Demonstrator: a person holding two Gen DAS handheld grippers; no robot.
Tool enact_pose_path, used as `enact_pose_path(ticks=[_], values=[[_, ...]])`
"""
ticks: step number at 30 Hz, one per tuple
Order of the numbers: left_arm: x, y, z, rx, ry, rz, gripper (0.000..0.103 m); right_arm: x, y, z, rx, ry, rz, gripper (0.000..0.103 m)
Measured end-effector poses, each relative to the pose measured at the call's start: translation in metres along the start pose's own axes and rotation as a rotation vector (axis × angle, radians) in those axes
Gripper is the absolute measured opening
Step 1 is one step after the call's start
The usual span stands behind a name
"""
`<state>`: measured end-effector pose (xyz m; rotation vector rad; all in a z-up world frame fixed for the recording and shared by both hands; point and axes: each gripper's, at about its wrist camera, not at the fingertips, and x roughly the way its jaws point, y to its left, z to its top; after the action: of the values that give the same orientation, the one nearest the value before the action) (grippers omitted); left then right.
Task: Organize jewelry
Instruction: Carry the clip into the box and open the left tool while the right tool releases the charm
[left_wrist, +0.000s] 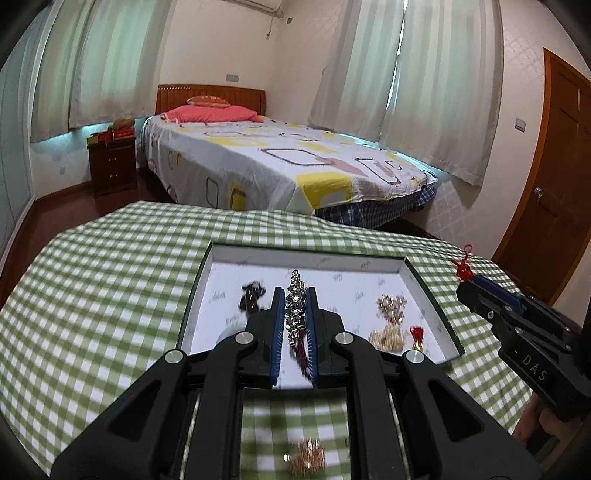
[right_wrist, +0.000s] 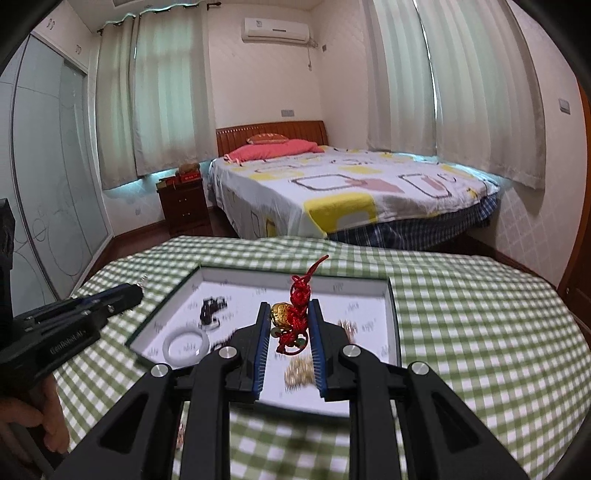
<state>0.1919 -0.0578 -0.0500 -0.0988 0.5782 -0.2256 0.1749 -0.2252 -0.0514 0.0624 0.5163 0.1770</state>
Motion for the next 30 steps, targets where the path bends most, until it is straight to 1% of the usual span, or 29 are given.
enact_pose_path(ticks=[5,9,16,19,24,30], values=[[0.022,-0.001,0.013,0.009,-0.005,0.007,0.012,0.019,0.0,0.014,-0.011,-0.015,0.0,0.021],[0.047,-0.002,0.017,0.021,0.022,0.009,0.012,0.04,-0.004,0.017,-0.003,-0.002,-0.001,0.021],[0.104,0.001,0.008,0.025,0.12,0.019,0.012,0.087,-0.01,0.004,0.018,0.072,-0.006,0.021],[0.125,0.002,0.005,0.026,0.16,0.027,0.012,0.1,-0.011,-0.001,0.022,0.103,-0.009,0.021],[0.149,0.004,0.0,0.026,0.23,0.047,0.012,0.119,-0.013,-0.01,0.027,0.169,-0.018,0.021],[0.165,0.005,-0.002,0.035,0.284,0.071,0.012,0.13,-0.018,-0.014,0.039,0.226,-0.031,0.021]])
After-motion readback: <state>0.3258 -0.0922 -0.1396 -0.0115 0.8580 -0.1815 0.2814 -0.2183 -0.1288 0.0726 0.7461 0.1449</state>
